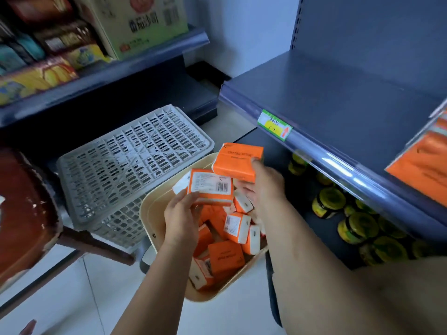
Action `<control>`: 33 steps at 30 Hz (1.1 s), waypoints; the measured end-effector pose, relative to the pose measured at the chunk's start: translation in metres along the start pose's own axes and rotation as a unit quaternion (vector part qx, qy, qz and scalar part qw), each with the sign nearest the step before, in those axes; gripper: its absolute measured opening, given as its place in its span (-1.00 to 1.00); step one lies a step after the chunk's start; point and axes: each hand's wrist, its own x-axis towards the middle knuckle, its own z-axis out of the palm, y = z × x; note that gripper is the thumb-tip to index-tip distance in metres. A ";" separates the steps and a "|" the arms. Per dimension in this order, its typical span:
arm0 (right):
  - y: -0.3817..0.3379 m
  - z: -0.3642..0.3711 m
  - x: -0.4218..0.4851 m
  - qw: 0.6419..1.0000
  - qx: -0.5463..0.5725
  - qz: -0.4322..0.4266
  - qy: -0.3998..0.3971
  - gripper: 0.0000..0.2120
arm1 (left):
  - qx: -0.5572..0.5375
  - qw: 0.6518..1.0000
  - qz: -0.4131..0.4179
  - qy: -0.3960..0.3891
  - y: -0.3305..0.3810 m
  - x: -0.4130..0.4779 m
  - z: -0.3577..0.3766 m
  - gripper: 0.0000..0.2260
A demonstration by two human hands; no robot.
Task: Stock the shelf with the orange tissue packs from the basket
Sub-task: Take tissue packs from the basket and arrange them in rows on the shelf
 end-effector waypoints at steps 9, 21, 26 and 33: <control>-0.067 -0.032 -0.079 0.998 0.008 -0.060 -0.002 -0.75 | 0.049 0.992 0.043 -0.107 0.037 -0.069 0.027 -0.80; -0.120 -0.114 -0.168 0.982 0.110 -0.147 0.035 -0.83 | -0.012 0.967 0.150 -0.205 0.048 -0.138 0.090 -0.88; -0.136 -0.155 -0.200 0.968 0.109 -0.225 -0.014 -0.82 | 0.025 0.953 0.208 -0.219 0.040 -0.172 0.126 -0.57; -0.157 -0.270 -0.247 0.938 -0.011 -0.342 0.047 -0.94 | -0.017 0.930 0.132 -0.343 0.018 -0.230 0.190 -0.43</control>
